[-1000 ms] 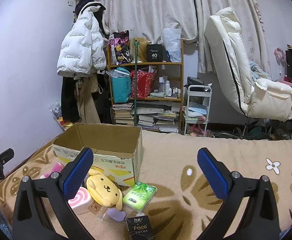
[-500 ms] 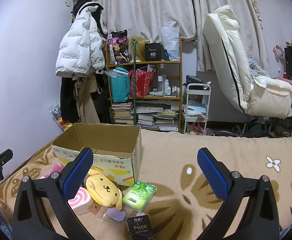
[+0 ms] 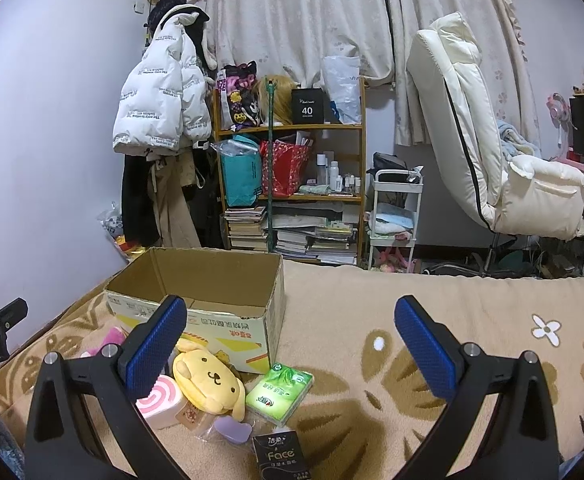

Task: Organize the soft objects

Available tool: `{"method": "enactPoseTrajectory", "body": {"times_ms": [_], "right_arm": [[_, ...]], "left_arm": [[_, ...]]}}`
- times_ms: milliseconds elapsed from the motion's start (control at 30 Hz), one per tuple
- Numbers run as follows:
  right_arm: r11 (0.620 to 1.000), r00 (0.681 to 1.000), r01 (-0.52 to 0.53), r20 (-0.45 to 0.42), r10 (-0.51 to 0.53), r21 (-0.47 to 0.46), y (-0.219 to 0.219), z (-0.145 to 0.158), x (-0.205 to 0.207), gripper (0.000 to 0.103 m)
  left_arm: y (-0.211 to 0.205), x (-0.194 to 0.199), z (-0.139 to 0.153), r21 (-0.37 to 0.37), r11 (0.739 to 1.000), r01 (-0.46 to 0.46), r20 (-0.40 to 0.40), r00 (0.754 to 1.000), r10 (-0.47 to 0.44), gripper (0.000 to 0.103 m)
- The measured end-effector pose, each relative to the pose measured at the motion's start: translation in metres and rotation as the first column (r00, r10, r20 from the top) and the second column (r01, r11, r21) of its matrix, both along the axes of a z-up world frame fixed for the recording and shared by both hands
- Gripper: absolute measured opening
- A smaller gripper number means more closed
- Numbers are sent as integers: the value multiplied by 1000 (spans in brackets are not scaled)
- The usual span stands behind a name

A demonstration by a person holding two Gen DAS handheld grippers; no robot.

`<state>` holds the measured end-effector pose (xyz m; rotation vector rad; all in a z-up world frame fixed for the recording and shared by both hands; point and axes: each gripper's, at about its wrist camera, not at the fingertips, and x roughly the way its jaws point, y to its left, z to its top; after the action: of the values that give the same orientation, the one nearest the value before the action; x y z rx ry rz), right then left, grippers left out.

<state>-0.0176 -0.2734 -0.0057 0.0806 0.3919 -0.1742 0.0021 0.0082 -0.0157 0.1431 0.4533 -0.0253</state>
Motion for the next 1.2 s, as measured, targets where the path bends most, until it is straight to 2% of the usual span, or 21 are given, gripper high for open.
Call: {"method": "enactPoseTrajectory", "body": {"times_ms": [533,767,967,1067,1200], "right_arm": [[1000,1000,1,0,-1,3,0,1,1,103],[1000,999,-19,-32,20,25,5,-2,2,103],[996,984,-20,-172,35,89,1,-19,19,103],[988,967,-18,-248,56,153,-1,-31,28,103],[975,953,-15,-293,81,220,-6,-39,32,103]], "left_arm": [[-1,0,-1,3,1000,-2,-6,1000,2,102],[-11,12,-8,30,1000,6,-64,998,-4,102],[-20,35,-22,71,997,20,-174,985,-7,102],[-22,41,-24,72,997,18,-194,981,-4,102],[-23,51,-24,59,998,26,-206,979,-14,102]]}}
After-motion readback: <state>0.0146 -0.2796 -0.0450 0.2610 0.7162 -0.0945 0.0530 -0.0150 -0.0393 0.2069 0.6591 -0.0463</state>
